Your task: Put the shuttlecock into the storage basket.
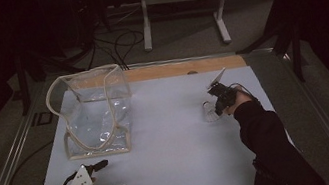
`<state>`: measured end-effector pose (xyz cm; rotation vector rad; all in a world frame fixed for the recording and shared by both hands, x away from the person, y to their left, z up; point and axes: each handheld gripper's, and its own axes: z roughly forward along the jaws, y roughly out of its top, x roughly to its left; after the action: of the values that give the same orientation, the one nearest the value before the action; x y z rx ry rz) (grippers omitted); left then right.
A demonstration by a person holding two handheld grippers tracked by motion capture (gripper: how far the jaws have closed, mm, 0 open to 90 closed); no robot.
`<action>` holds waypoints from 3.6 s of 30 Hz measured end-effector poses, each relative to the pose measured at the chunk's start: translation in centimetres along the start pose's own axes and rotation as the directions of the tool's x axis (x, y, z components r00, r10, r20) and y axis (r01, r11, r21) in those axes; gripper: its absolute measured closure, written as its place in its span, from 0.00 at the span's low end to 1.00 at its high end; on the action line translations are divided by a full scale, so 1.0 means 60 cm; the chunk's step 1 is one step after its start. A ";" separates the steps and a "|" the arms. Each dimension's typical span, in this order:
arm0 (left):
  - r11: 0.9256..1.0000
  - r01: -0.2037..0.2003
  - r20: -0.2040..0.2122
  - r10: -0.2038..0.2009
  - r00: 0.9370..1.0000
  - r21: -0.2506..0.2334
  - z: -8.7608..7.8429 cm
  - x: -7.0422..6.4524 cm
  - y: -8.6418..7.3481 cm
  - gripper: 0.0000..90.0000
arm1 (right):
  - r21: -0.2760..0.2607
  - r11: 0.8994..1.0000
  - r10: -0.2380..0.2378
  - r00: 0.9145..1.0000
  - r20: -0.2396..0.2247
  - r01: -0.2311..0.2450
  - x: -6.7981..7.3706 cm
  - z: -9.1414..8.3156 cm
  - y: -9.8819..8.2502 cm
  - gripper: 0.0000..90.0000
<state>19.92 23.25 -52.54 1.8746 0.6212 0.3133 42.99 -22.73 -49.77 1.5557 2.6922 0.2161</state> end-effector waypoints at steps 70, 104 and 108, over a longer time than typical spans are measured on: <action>0.999 -0.017 0.038 0.015 0.999 0.050 0.012 -0.006 0.002 0.00 | -0.110 0.564 -0.810 0.522 -0.266 0.819 0.134 -0.059 -0.097 1.00; 0.982 -0.106 0.260 0.063 0.964 0.154 -0.002 -0.015 0.116 0.00 | -0.118 0.507 -0.838 0.455 -0.302 0.854 0.160 -0.080 -0.098 1.00; 0.976 -0.125 0.276 0.071 0.958 0.181 -0.002 -0.015 0.140 0.00 | -0.119 0.512 -0.834 0.459 -0.307 0.851 0.158 -0.084 -0.100 1.00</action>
<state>21.39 20.48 -44.70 2.0975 0.3848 0.0590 32.59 -18.03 -45.14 -0.0370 3.3405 0.3834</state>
